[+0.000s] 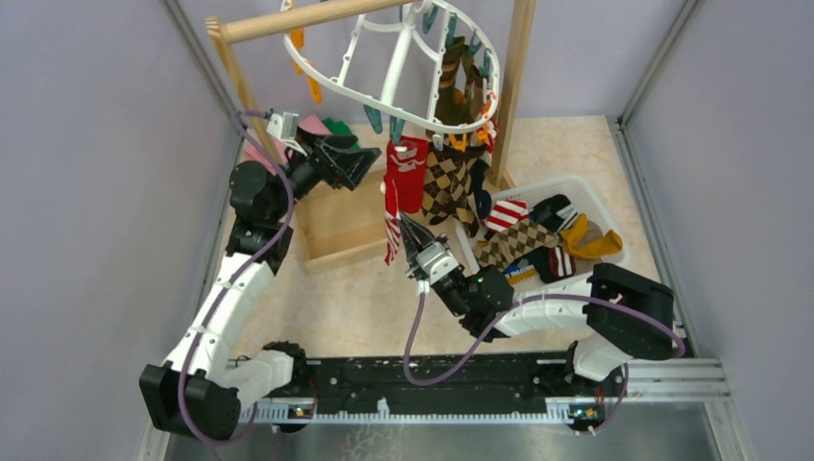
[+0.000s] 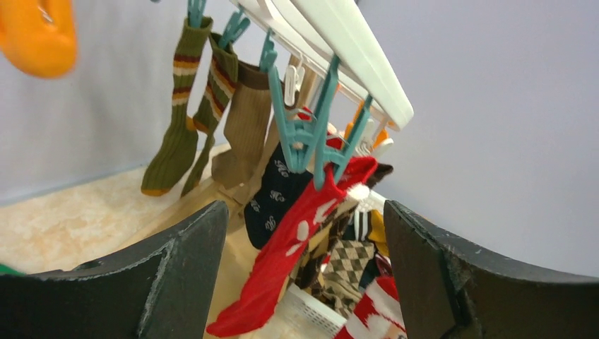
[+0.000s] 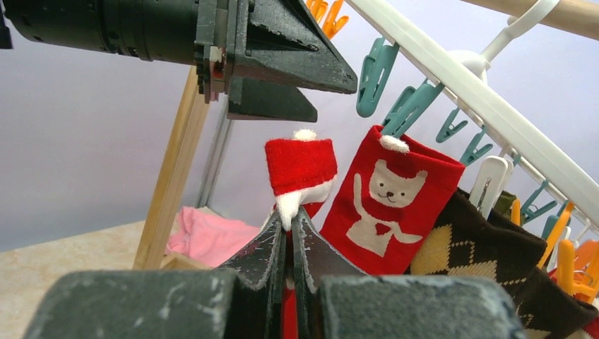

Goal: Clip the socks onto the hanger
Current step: Open the clamp at the hanger.

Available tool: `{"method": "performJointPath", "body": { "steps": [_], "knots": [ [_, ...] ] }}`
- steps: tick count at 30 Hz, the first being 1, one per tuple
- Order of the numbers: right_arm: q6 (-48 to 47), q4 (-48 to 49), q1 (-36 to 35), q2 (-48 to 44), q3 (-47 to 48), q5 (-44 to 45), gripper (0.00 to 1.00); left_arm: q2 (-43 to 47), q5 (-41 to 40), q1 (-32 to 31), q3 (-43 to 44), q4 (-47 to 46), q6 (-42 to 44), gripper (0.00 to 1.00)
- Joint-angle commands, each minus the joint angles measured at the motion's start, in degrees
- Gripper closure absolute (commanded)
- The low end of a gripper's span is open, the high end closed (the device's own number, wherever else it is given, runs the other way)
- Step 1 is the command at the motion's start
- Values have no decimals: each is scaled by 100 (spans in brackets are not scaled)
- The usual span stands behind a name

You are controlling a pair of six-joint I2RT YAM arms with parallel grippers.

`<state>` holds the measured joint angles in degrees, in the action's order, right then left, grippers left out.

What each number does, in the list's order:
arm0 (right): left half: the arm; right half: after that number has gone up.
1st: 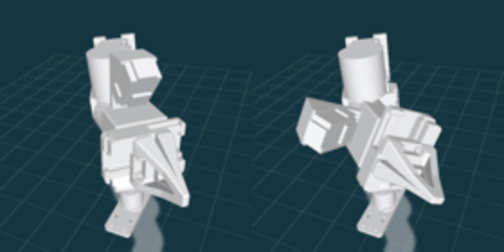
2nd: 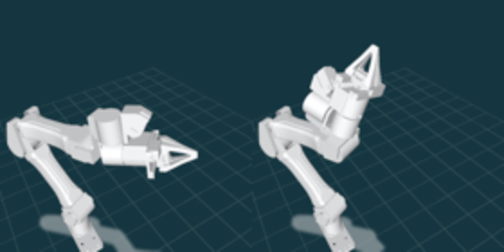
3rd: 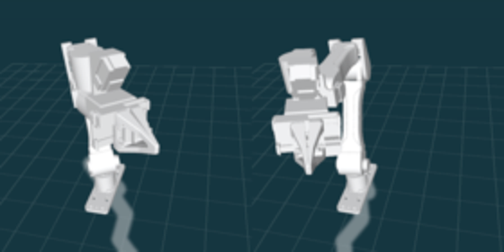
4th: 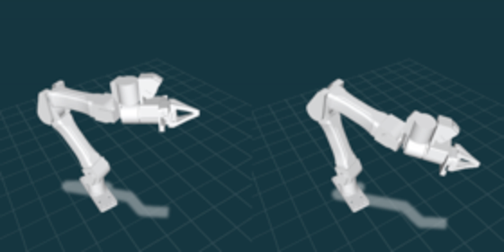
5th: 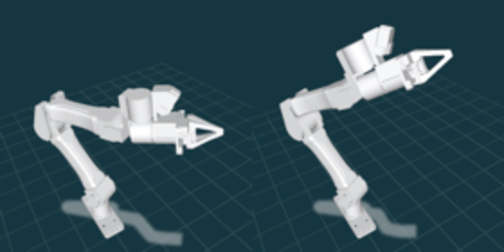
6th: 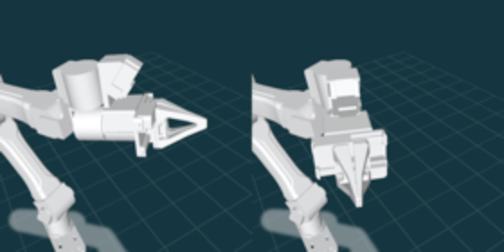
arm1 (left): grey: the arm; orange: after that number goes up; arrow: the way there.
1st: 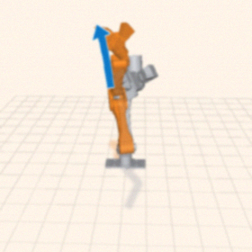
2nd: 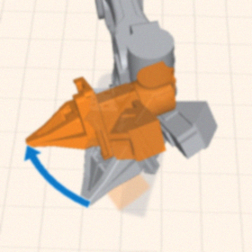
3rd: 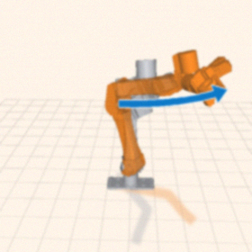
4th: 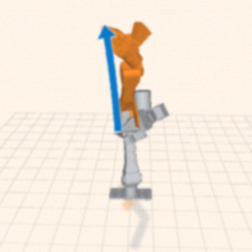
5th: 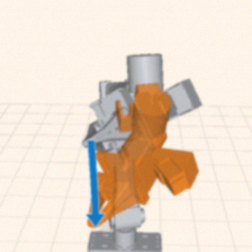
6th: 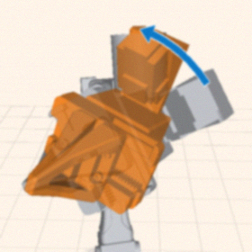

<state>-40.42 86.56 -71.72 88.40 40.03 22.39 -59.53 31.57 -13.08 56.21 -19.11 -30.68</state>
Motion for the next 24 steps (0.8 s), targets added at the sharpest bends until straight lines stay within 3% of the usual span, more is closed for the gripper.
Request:
{"method": "performJointPath", "body": {
  "steps": [1, 10, 17, 24],
  "knots": [
    [230, 729, 80, -211, -8, -129, 100, -195, 91, 181, 277, -939, 22, 15],
    [401, 717, 166, -253, -57, -208, 100, -546, 157, 192, 255, -1991, 107, 17],
    [468, 765, 206, -269, -90, -242, 100, -922, 345, 192, 614, -1930, 172, 29],
    [518, 761, 233, -254, -101, -266, 100, -1187, 620, 184, 823, -2109, 60, 30]
  ]
}}
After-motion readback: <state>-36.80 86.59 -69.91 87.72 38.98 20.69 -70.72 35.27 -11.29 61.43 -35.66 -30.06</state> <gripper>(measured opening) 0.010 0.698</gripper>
